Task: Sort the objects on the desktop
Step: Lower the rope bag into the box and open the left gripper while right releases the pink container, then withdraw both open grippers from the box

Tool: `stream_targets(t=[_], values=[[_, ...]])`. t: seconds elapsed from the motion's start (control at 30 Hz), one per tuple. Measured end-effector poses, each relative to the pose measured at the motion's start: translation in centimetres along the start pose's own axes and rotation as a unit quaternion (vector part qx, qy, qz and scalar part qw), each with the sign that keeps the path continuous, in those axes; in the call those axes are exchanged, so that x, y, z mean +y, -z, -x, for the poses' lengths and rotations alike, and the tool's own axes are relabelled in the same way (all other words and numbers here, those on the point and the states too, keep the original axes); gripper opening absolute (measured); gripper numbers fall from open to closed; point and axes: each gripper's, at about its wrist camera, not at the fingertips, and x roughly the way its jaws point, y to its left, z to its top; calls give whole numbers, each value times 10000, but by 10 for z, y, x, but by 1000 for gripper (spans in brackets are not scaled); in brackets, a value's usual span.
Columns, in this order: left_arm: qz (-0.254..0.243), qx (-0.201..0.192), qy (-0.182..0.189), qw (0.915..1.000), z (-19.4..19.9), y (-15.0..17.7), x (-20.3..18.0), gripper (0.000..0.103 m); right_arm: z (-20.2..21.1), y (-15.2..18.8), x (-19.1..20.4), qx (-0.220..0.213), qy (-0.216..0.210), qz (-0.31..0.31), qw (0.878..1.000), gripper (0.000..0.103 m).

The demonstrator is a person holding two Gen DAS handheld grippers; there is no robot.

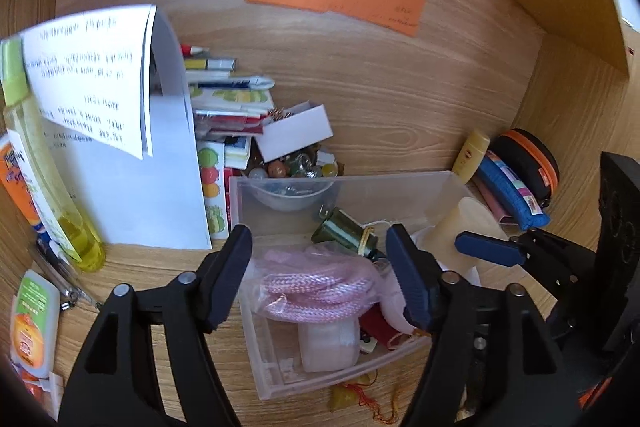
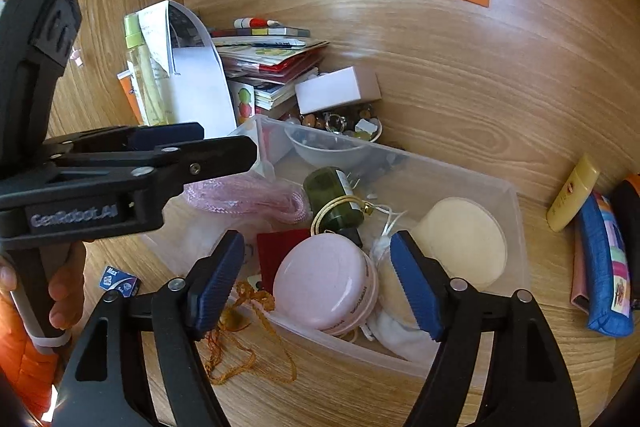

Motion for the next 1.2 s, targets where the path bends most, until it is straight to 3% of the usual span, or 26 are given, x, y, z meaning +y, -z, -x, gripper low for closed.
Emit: stream_targets(t=[0.17, 0.27, 0.4, 0.7, 0.97, 1.2], values=[[-110, -182, -125, 9997, 18, -1, -4, 78, 14, -5, -1, -150, 102, 29, 9998, 79], [-122, -376, -153, 9991, 34, 0, -5, 93, 26, -6, -4, -288, 160, -7, 9995, 82], [-149, -430, -262, 9986, 49, 6, -3, 95, 40, 0, -7, -332, 200, -71, 9992, 82], [-91, -127, -723, 9973, 63, 28, 15, 97, 61, 28, -10, -129, 254, -262, 9993, 83], [199, 153, -1154, 9930, 91, 61, 53, 97, 74, 63, -7, 125, 332, -307, 9989, 83], [254, 688, -1396, 9875, 91, 100, 70, 97, 76, 94, -4, 423, 341, -409, 9977, 83]])
